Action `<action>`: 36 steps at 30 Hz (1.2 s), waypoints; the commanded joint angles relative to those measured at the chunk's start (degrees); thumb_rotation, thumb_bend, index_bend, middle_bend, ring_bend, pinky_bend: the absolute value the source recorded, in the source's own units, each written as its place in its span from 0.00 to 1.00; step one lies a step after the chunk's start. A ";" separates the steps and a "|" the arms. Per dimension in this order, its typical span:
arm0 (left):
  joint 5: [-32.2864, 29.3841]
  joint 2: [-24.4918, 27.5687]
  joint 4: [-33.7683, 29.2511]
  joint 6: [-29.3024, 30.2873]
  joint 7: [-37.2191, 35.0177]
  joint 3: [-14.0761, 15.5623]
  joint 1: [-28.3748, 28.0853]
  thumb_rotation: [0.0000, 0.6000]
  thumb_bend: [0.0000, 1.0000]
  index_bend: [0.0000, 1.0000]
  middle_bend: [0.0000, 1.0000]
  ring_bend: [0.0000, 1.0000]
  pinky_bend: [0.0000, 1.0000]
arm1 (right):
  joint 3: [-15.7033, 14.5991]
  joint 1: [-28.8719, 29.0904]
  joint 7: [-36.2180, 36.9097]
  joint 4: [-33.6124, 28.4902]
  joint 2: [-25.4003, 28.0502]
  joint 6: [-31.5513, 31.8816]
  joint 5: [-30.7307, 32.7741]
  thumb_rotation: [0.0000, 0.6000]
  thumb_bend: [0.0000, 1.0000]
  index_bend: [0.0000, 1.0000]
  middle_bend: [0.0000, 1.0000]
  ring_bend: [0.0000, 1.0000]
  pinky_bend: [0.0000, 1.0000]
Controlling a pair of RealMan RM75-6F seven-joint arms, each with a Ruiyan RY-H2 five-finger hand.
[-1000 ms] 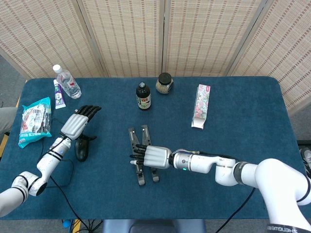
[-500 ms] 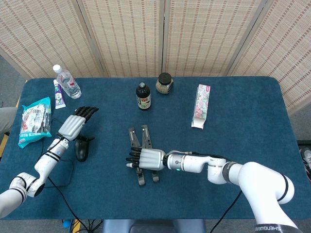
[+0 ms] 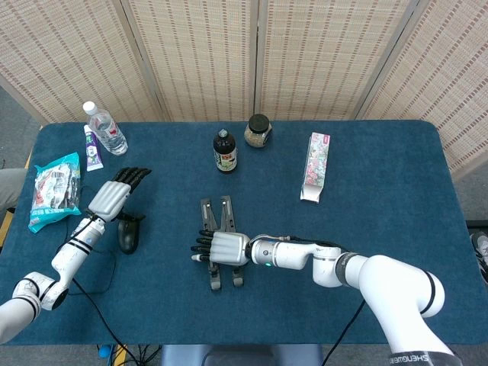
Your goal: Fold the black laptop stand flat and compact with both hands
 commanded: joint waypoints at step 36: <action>1.11 -1.42 3.18 0.66 -3.07 0.37 0.73 1.00 0.11 0.03 0.06 0.00 0.01 | -1.87 4.19 7.22 4.05 -2.95 -1.78 2.33 1.00 0.10 0.02 0.27 0.00 0.00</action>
